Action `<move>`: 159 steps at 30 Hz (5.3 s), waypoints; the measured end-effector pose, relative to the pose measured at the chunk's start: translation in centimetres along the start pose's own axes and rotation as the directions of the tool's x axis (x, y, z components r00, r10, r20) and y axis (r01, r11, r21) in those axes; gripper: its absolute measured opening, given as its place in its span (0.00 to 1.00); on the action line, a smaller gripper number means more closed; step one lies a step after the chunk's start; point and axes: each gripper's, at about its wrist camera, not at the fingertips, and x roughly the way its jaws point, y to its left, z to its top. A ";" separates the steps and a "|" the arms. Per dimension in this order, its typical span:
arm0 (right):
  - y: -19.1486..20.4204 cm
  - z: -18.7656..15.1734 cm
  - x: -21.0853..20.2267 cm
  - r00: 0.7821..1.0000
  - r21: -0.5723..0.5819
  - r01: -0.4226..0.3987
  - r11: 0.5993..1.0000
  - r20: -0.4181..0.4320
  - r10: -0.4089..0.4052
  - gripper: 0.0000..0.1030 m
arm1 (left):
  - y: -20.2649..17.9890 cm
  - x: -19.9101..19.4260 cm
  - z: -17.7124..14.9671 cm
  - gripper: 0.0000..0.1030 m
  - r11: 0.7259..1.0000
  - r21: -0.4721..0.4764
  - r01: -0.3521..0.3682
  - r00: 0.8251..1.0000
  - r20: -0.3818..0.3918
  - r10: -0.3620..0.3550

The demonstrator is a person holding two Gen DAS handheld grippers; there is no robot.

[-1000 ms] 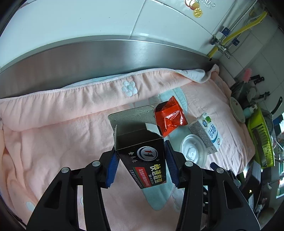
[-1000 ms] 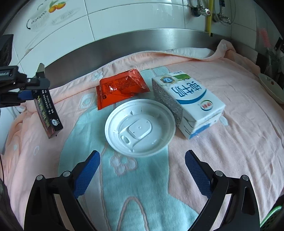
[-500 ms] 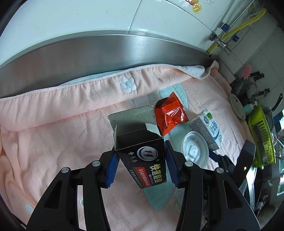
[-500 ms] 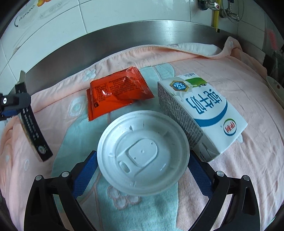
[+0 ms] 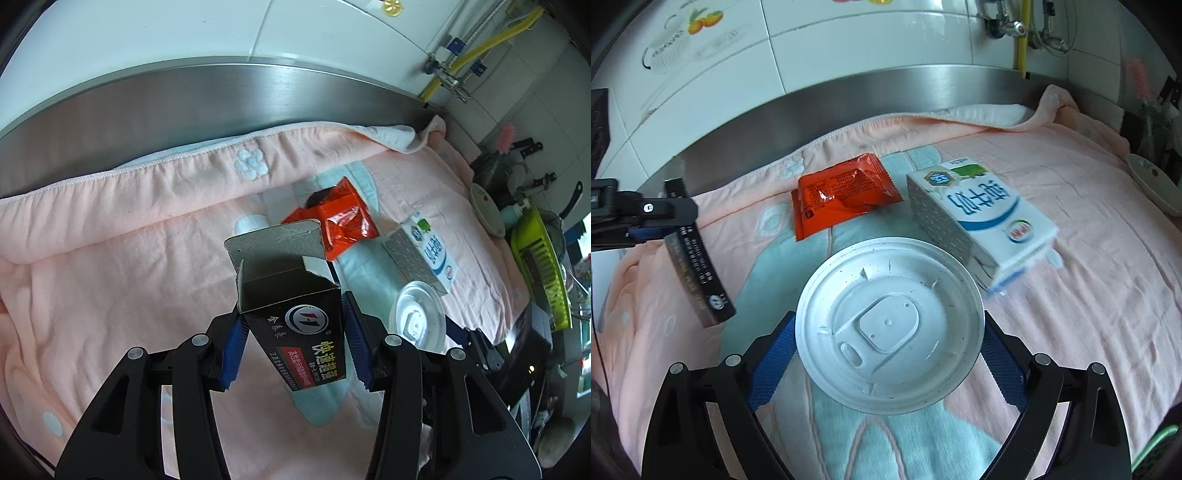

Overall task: Collect trash
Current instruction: 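Carry the black box and white lid over the green basket and release both, then move both open grippers back toward the orange packet and milk carton, then grasp the orange snack packet with the left gripper while the right grasps the milk carton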

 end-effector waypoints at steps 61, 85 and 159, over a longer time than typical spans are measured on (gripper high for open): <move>-19.6 -29.7 -26.1 0.906 0.520 0.334 0.786 0.051 -0.419 0.91 | -32.5 6.3 -19.9 0.48 0.838 0.345 0.423 0.892 -0.322 -0.318; -18.1 -27.9 -26.4 0.911 0.489 0.307 0.816 0.096 -0.401 0.91 | -31.6 5.0 -19.9 0.60 0.818 0.418 0.395 0.912 -0.286 -0.294; -6.7 8.1 6.2 0.994 -0.255 0.057 0.965 -0.073 -0.078 0.68 | -5.6 7.7 4.7 0.73 0.886 0.454 -0.097 0.995 0.048 0.085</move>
